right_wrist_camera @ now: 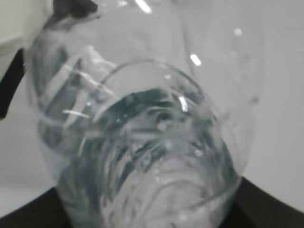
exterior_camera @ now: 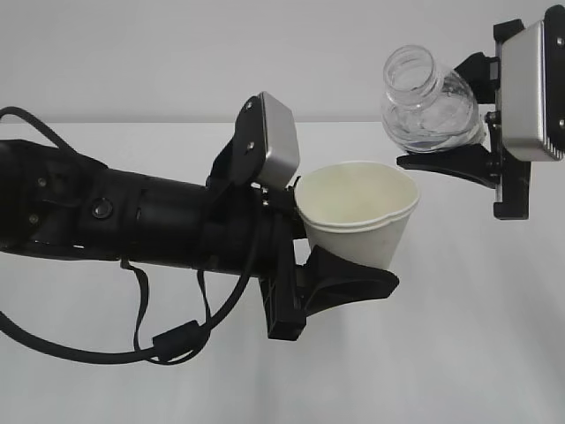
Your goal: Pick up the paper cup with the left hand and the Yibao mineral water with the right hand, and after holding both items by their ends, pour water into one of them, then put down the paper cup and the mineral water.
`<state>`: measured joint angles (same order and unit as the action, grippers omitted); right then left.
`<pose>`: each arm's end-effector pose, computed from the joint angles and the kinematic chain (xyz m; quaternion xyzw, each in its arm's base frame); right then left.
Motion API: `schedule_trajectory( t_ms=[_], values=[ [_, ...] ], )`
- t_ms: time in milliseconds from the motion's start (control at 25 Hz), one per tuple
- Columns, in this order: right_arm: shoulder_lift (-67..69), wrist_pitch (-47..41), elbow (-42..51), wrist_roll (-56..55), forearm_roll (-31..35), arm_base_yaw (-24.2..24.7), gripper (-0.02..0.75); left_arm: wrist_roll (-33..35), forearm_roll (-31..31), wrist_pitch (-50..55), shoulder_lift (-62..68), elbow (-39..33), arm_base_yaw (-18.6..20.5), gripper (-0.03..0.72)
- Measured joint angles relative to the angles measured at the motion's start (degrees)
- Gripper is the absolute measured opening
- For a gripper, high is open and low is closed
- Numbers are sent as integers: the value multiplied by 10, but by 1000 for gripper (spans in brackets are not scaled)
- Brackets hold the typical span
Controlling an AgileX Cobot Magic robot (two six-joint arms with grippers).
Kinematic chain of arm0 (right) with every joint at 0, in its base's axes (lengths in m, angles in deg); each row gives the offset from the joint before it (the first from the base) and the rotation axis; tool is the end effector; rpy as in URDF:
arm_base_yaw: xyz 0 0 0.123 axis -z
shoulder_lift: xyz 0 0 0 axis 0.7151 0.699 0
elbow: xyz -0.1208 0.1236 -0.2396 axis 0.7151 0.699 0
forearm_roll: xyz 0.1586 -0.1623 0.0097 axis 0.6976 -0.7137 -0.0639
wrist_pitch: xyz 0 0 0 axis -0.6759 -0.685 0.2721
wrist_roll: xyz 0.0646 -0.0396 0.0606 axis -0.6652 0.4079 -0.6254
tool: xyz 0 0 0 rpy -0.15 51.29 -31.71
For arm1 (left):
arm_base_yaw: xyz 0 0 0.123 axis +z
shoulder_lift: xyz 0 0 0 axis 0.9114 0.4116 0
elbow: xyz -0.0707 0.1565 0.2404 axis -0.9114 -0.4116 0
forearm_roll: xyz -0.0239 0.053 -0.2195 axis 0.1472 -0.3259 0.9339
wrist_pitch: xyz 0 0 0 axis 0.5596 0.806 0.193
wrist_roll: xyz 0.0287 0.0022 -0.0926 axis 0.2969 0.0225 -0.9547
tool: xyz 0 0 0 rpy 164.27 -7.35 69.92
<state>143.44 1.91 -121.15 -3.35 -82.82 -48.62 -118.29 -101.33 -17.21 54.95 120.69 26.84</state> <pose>0.2616 0.0829 0.3024 -0.6703 0.5009 0.0089 0.5475 0.2212 -0.2649 0.2313 0.5414 0.5886 -0.4077 0.4407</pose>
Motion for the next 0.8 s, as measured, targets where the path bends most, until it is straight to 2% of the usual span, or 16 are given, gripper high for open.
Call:
schedule_trajectory(
  t_ms=[440, 800],
  values=[
    [0, -7, 0, 76, 25, 0, 432, -24, -2, -54, 0, 0, 0, 447],
    [0, -25, 0, 126, 27, 0, 430, -46, -44, -64, 0, 0, 0, 447]
  ],
)
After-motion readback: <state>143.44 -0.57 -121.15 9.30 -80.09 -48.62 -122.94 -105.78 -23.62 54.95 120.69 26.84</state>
